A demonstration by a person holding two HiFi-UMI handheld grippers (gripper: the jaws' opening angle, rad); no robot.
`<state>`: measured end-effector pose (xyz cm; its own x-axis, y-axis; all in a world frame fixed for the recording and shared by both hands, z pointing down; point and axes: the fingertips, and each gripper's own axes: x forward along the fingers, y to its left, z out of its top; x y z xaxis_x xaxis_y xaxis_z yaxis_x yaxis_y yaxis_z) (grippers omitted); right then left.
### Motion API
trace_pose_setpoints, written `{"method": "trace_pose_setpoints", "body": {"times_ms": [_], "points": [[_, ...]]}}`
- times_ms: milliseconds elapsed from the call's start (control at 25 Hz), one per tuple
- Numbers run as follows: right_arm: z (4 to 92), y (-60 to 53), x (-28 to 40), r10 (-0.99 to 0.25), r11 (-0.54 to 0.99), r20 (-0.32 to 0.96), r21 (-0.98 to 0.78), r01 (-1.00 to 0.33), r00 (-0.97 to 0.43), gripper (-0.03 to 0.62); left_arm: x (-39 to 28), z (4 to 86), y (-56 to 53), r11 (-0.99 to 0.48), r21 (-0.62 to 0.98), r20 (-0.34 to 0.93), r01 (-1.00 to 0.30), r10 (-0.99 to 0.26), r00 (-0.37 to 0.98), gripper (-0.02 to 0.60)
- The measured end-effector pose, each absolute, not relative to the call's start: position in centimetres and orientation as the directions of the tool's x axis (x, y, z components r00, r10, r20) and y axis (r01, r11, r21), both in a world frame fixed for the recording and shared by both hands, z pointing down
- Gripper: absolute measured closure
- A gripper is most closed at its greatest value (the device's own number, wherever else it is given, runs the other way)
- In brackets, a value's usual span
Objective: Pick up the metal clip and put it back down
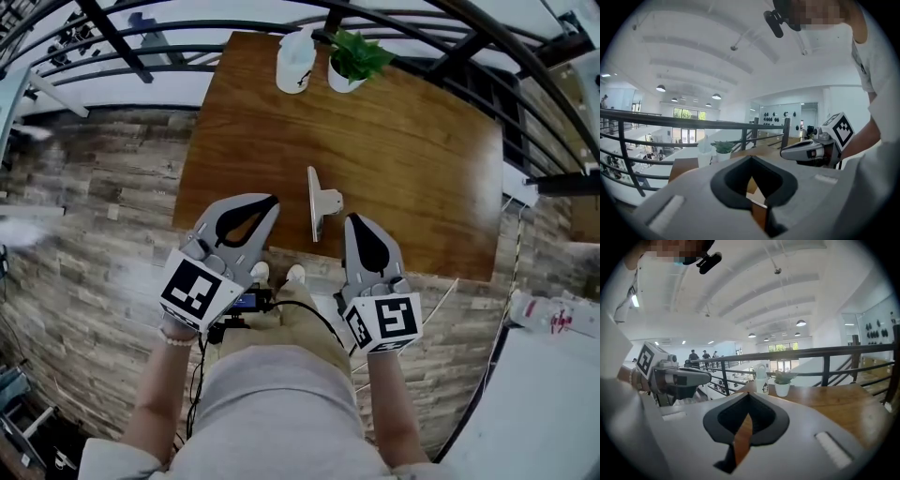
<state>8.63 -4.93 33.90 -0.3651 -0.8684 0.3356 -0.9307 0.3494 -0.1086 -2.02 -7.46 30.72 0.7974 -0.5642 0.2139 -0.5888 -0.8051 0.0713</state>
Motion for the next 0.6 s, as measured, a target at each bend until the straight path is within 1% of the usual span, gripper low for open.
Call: {"method": "trace_pose_setpoints", "body": {"times_ms": [280, 600], "points": [[32.0, -3.9, 7.9, -0.861, 0.405, 0.308, -0.066, -0.912, -0.405, 0.583, -3.5, 29.2, -6.2, -0.792, 0.047, 0.198, -0.609, -0.590, 0.782, 0.581], [30.9, -3.0, 7.7, -0.856, 0.434, 0.291, -0.045, -0.900, -0.427, 0.583, -4.4, 28.6, -5.1, -0.783, 0.033, 0.196, -0.622, -0.605, 0.772, 0.581]]}}
